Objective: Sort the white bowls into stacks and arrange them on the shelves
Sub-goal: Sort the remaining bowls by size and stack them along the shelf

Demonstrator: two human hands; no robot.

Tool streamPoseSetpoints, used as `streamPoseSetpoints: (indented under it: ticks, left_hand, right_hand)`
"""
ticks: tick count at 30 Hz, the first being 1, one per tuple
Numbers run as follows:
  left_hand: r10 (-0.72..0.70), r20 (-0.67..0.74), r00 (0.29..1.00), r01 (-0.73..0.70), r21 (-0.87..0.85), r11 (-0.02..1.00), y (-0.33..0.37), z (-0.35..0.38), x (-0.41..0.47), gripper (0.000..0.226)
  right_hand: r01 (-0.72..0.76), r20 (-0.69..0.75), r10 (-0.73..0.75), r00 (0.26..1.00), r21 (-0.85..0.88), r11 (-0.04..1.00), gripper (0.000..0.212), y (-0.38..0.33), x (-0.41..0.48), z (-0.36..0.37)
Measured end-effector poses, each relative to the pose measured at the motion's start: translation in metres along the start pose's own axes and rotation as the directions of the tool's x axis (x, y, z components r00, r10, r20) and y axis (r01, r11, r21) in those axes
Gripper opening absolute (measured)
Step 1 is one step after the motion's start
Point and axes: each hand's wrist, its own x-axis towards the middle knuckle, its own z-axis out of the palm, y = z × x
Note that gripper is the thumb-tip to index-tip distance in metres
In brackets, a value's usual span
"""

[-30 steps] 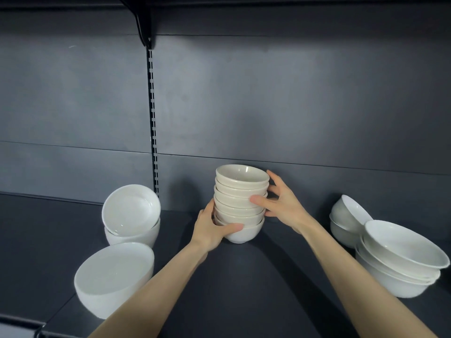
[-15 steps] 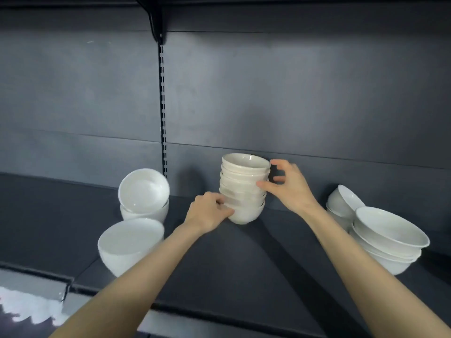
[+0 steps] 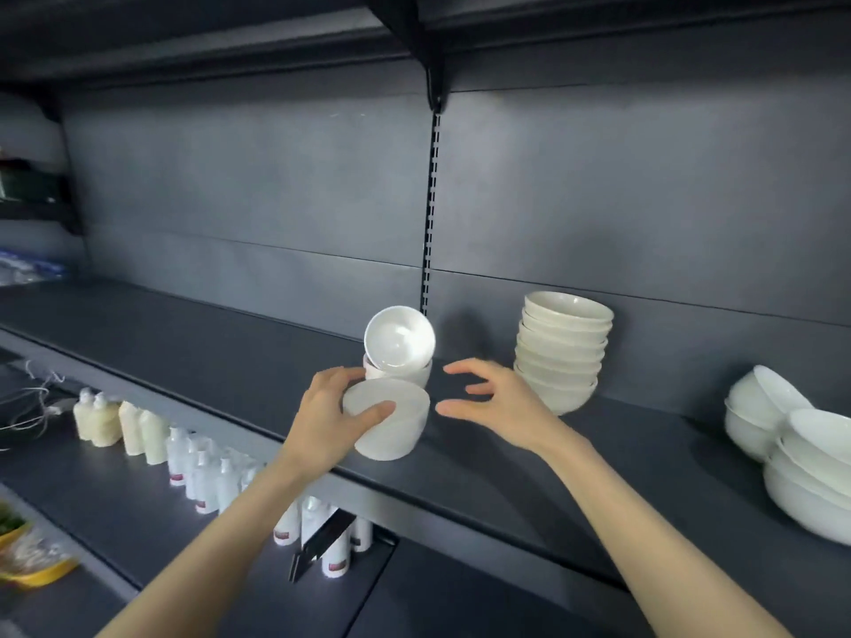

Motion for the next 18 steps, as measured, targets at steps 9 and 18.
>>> streamPoseSetpoints:
  ticks: [9, 18]
  left_hand:
    - [-0.062, 0.272, 0.960, 0.155, -0.335, 0.930, -0.046, -0.009, 0.019, 0.076]
    - [0.181, 0.248, 0.952, -0.105, -0.291, 0.951, -0.066, -0.010, 0.116, 0.092]
  right_hand:
    - [-0.047, 0.069, 0.044, 0.997, 0.042, 0.998, 0.018, 0.015, 0.017, 0.064]
    - [0.026, -0.385, 0.043, 0.922, 0.172, 0.985, 0.018, -0.017, 0.027, 0.043]
